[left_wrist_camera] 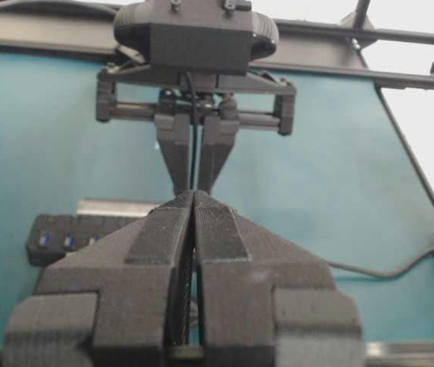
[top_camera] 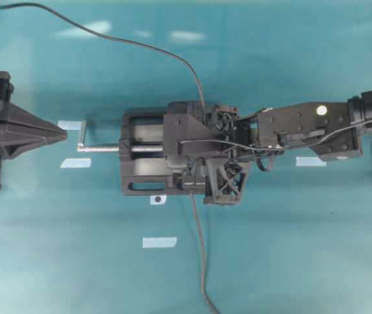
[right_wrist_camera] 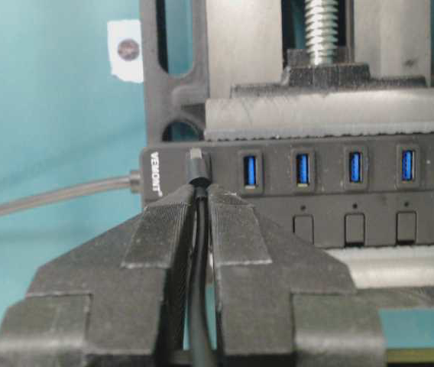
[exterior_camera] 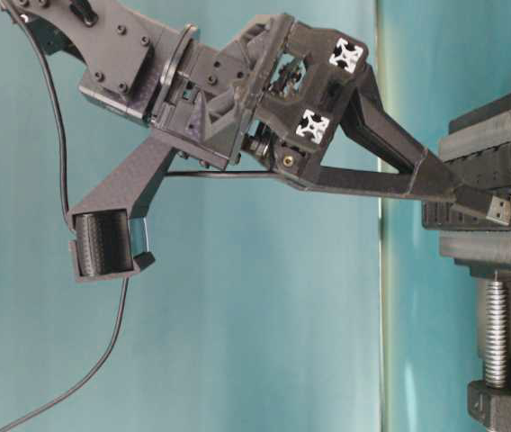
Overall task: Insert the USB into the front port of the fixed hub.
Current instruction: 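Push the USB plug into the front port with the right gripper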
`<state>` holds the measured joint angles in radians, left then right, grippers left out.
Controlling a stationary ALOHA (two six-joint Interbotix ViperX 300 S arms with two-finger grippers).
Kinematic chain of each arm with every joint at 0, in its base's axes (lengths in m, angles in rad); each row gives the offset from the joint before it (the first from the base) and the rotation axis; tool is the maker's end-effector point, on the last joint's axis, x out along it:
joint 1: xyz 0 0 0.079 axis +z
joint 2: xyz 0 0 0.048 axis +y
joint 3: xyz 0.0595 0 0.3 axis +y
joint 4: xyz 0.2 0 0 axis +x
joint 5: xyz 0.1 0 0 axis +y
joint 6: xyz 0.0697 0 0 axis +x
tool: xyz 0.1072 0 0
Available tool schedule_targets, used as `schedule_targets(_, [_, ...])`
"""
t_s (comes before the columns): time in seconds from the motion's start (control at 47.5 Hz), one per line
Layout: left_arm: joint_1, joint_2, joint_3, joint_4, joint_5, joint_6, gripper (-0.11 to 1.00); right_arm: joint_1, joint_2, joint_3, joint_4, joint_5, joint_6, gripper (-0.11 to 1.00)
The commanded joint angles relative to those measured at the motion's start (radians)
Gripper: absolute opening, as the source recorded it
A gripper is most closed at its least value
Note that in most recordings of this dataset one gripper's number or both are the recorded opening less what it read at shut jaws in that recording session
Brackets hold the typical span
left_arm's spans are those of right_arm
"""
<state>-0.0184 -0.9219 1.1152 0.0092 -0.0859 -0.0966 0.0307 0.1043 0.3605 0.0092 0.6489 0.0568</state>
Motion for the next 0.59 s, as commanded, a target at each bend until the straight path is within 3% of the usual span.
schedule_targets(0.0, [-0.002, 0.003, -0.011, 0.003, -0.009, -0.002, 0.00, -0.005, -0.025, -0.031, -0.002, 0.008, 0.008, 0.07])
schedule_targets(0.569, [-0.002, 0.003, -0.003, 0.003, -0.029, -0.002, 0.00, 0.005, -0.009, -0.054, -0.006, 0.020, 0.005, 0.07])
